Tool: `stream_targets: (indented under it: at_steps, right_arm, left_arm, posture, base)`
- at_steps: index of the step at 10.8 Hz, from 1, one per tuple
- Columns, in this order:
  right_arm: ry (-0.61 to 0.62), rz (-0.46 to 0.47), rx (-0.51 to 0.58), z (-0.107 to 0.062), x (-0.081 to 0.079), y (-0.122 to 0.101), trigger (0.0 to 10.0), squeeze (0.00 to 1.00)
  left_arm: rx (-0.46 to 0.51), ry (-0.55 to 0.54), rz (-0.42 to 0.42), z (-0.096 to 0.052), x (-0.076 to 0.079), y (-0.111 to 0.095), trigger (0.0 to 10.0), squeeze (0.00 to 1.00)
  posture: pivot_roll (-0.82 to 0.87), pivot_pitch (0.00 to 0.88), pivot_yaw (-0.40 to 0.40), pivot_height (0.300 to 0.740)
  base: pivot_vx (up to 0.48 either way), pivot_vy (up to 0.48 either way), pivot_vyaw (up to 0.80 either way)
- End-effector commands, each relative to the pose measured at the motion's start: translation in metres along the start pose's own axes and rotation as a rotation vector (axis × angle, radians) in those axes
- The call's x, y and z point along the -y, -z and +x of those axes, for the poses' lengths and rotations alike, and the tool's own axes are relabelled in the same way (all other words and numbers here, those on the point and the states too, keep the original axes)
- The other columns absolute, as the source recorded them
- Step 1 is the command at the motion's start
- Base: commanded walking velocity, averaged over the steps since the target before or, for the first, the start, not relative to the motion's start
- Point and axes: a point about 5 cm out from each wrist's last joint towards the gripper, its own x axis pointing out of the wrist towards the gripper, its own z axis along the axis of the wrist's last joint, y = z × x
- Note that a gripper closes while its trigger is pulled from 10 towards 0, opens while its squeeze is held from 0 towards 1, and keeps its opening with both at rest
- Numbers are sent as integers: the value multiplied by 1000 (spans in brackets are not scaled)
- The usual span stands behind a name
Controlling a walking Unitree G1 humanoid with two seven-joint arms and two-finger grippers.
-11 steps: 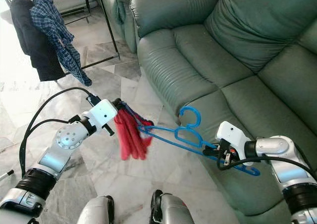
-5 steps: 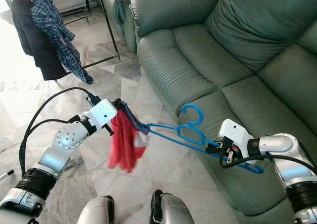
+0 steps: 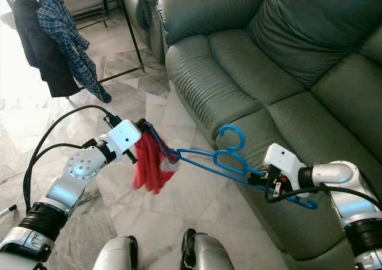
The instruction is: Hang hanger
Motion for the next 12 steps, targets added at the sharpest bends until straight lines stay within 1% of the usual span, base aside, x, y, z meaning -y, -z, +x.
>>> stream_targets:
  at_steps: [1, 2, 3, 4, 5, 6, 7, 8, 9, 10, 11, 12]
  right_arm:
    - [10, -7, 6, -7, 2, -2, 10000, 0]
    - [10, -7, 6, -7, 2, -2, 10000, 0]
    - [9, 3, 16, -1, 2, -2, 10000, 0]
    - [25, 12, 24, 11, 3, 0, 10000, 0]
    - [32, 13, 25, 12, 4, 0, 10000, 0]
    - [42, 15, 29, 17, 5, -1, 10000, 0]
    - [52, 25, 42, 22, 6, -1, 10000, 0]
    - [52, 22, 63, 24, 6, -4, 10000, 0]
    - [53, 23, 80, 24, 6, -6, 10000, 0]
    - [53, -2, 75, 19, 6, -6, 10000, 0]
    - [57, -16, 89, 18, 7, -8, 10000, 0]
    - [70, -47, 98, 16, 6, -10, 10000, 0]
  left_arm:
    - [8, 10, 12, -1, 1, -2, 10000, 0]
    - [8, 10, 12, -1, 1, -2, 10000, 0]
    - [40, 11, 10, 1, 0, -12, 10000, 0]
    - [127, 16, 11, 3, -2, -38, 10000, 0]
    - [151, 17, 8, 4, -2, -45, 10000, 0]
    - [208, 16, -18, 6, -1, -61, 10000, 0]
    - [233, 23, -49, 7, 2, -69, 10000, 0]
    - [217, 35, -46, 5, 5, -67, 10000, 0]
    - [187, 38, -33, 4, 6, -59, 10000, 0]
    - [132, 29, -39, 3, 5, -44, 10000, 0]
    - [106, 21, -46, 2, 5, -37, 10000, 0]
    - [51, 10, -51, 0, 5, -20, 10000, 0]
  posture:
    - [-74, 190, -55, 740]
    - [-74, 190, -55, 740]
    - [-66, 193, -56, 740]
    - [-64, 193, -59, 740]
    - [-63, 192, -62, 740]
    - [-60, 191, -65, 740]
    - [-55, 189, -65, 740]
    - [-54, 188, -65, 740]
    - [-57, 189, -66, 740]
    - [-57, 189, -66, 740]
    - [-65, 191, -65, 740]
    - [-74, 195, -68, 740]
  base:
    - [0, 0, 0]
    - [0, 0, 0]
    - [0, 0, 0]
    - [0, 0, 0]
    - [0, 0, 0]
    - [0, 0, 0]
    - [0, 0, 0]
    - [0, 0, 0]
    - [0, 0, 0]
    - [0, 0, 0]
    - [0, 0, 0]
    - [0, 0, 0]
